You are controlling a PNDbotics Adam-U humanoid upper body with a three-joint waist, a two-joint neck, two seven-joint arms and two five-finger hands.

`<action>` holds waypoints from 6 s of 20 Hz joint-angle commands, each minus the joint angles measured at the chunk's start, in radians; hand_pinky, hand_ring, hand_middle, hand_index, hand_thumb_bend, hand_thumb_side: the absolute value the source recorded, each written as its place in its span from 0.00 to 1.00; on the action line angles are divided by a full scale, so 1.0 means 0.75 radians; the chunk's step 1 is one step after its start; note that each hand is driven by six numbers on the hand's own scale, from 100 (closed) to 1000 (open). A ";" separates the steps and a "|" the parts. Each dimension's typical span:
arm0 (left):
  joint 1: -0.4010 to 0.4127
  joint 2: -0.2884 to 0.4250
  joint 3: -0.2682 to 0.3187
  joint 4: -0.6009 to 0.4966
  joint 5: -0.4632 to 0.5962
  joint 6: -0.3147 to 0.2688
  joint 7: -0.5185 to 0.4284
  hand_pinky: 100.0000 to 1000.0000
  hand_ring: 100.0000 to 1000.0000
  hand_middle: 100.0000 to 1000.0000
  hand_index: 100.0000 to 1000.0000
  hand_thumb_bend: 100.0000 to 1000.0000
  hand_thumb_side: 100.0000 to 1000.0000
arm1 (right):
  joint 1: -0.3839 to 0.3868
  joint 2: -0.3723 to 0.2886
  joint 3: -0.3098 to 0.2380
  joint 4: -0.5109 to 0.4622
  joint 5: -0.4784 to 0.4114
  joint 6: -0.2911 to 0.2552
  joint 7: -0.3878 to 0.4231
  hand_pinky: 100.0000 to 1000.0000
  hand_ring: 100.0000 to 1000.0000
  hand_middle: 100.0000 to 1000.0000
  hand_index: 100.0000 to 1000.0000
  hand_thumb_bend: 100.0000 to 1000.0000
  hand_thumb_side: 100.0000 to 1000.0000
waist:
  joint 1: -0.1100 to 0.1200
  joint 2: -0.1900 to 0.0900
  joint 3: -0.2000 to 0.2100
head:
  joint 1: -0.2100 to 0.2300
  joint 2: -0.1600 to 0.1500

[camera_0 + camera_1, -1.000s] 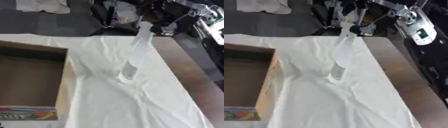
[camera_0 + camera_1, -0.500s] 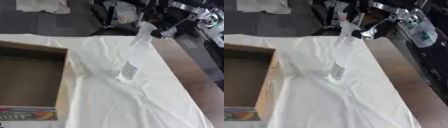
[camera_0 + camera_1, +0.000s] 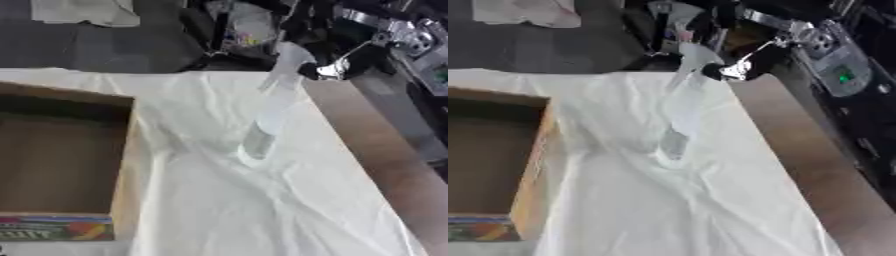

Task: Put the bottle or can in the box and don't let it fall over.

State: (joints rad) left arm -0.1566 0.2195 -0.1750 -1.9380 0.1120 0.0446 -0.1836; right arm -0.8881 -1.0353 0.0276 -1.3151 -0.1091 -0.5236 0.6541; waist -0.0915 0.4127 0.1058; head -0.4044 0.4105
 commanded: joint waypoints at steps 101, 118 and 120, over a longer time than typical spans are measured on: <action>-0.047 0.005 -0.009 0.009 0.039 0.042 -0.057 0.87 0.84 0.77 0.76 0.09 0.81 | -0.703 0.555 0.119 0.057 -0.334 0.399 0.150 0.26 0.18 0.20 0.42 0.00 0.01 | -0.179 -0.156 0.187 | -0.107 0.091; -0.077 -0.014 -0.010 -0.004 0.045 0.041 -0.058 0.87 0.84 0.77 0.76 0.09 0.80 | -0.580 0.782 0.189 0.046 -0.092 0.305 0.168 0.26 0.18 0.20 0.42 0.00 0.02 | -0.174 -0.125 0.223 | -0.139 0.073; -0.080 -0.016 -0.010 -0.005 0.047 0.041 -0.057 0.87 0.84 0.77 0.76 0.09 0.80 | -0.562 0.805 0.195 0.046 -0.066 0.295 0.166 0.27 0.19 0.21 0.43 0.00 0.02 | -0.174 -0.122 0.227 | -0.142 0.070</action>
State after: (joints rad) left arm -0.2085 0.2114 -0.1813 -1.9236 0.1402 0.0753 -0.2243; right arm -1.2918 -0.4241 0.1801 -1.2678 -0.1724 -0.2941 0.7803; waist -0.2365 0.3381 0.2769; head -0.5051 0.4782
